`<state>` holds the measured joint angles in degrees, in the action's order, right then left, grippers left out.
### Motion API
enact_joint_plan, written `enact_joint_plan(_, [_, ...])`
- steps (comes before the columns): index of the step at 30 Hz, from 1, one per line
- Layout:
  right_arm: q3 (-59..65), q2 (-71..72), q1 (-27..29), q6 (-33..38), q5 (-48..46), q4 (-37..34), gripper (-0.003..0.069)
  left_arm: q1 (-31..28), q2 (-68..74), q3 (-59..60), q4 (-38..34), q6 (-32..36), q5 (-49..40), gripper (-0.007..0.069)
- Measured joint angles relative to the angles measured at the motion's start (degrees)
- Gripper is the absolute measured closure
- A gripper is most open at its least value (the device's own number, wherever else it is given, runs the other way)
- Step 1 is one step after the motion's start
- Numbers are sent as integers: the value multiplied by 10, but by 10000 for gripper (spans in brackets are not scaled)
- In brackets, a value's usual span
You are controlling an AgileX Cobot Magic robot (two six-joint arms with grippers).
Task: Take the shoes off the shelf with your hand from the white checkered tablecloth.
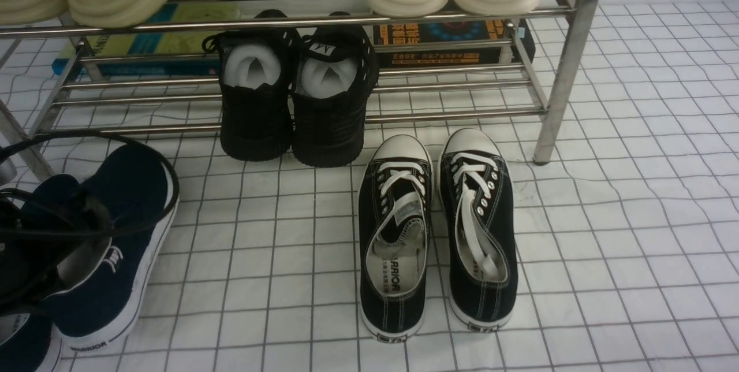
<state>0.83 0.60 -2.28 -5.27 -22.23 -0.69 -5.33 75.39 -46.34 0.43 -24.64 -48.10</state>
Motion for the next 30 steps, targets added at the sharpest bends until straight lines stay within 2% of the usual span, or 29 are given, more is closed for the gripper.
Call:
enact_joint_plan(9, [0,0,0,0,0,0,420,0,0,0,1,0,-6,547])
enact_joint_plan(12, [0,0,0,0,0,0,420,0,0,0,1,0,-8,481])
enact_joint_plan(19, [0,0,0,0,0,0,420,0,-18,0,18,0,-21,413])
enact_joint_plan(27, [0,0,0,0,0,0,420,0,-102,-2,64,0,-57,400])
enact_joint_plan(29, [0,0,0,0,0,0,420,0,-127,-2,67,0,-65,411])
enact_joint_plan(30, [0,0,0,0,0,0,420,0,-163,-2,68,6,-81,441])
